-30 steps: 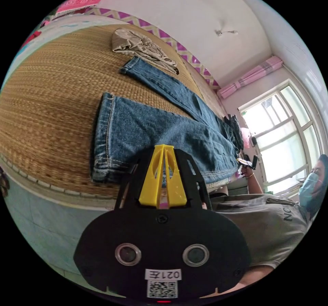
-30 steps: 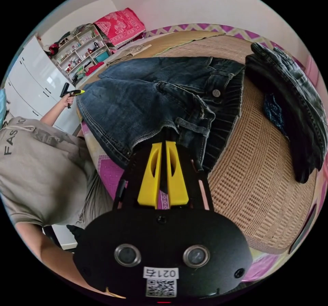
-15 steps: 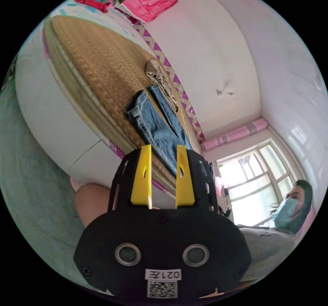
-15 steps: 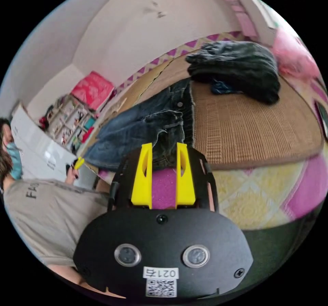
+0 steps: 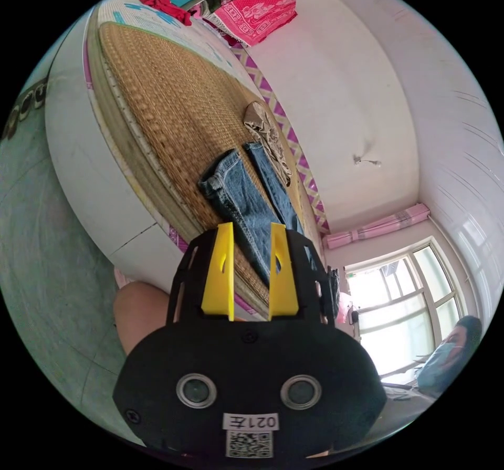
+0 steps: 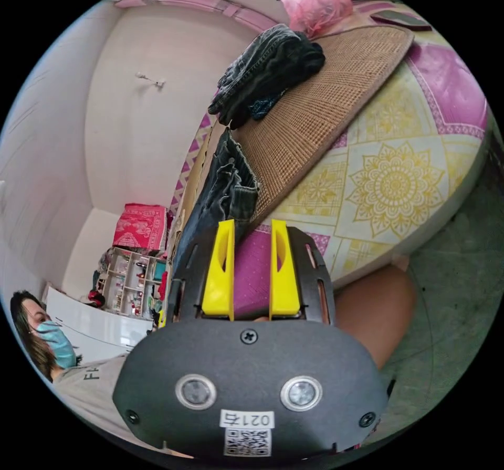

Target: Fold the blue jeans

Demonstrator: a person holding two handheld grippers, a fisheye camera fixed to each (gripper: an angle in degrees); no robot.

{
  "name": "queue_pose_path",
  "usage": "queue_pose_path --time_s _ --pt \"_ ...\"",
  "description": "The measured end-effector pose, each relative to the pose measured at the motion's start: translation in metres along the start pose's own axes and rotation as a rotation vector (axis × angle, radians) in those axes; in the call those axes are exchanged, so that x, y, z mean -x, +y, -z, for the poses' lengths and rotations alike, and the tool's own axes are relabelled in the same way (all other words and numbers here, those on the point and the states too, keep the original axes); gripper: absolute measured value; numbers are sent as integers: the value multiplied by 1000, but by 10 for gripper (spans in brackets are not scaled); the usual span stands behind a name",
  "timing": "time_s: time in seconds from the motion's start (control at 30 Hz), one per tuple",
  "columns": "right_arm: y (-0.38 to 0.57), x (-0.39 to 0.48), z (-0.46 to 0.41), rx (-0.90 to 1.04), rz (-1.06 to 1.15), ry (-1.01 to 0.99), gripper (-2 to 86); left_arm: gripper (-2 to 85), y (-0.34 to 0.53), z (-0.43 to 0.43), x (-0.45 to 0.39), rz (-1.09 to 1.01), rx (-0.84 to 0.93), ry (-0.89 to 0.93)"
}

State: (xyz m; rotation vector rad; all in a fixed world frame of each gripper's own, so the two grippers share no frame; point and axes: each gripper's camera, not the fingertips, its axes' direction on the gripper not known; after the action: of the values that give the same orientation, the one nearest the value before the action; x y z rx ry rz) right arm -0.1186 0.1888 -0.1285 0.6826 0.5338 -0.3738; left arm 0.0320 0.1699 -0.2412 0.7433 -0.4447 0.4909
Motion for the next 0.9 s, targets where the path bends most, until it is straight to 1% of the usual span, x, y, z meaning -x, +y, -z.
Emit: queue_pose_path --time_s 0.07,0.3,0.37,0.43,0.47,0.53,0.6,0.7,0.77,0.9 --pt "2 -3 -4 23 -28 -56 103 94 1 1 2 2 -5 4" --pt "6 -14 -22 30 -95 -129 86 80 1 0 0 6 -14 1" --pt "3 -16 -31 38 -121 -193 81 71 -1 -3 0 15 -13 10" --pt "1 -16 -39 53 -136 -208 72 49 -1 -5 1 33 -14 10" --pt "1 -17 -42 55 -147 -214 61 20 -2 -5 1 41 -16 14" --pt "2 -18 -38 40 -153 -227 23 0 -4 -4 -3 26 -5 23" --pt "1 -16 -32 45 -141 -232 11 -6 -8 0 -12 -13 26 -1" --pt "-2 -7 -21 59 -110 -244 0 -9 -16 8 -43 -125 86 -48" --pt "-11 4 -14 69 -88 -274 -2 -9 -30 8 -82 -243 154 -116" --pt "-40 27 -11 90 -50 -315 -2 -10 -65 -12 -149 -395 258 -249"
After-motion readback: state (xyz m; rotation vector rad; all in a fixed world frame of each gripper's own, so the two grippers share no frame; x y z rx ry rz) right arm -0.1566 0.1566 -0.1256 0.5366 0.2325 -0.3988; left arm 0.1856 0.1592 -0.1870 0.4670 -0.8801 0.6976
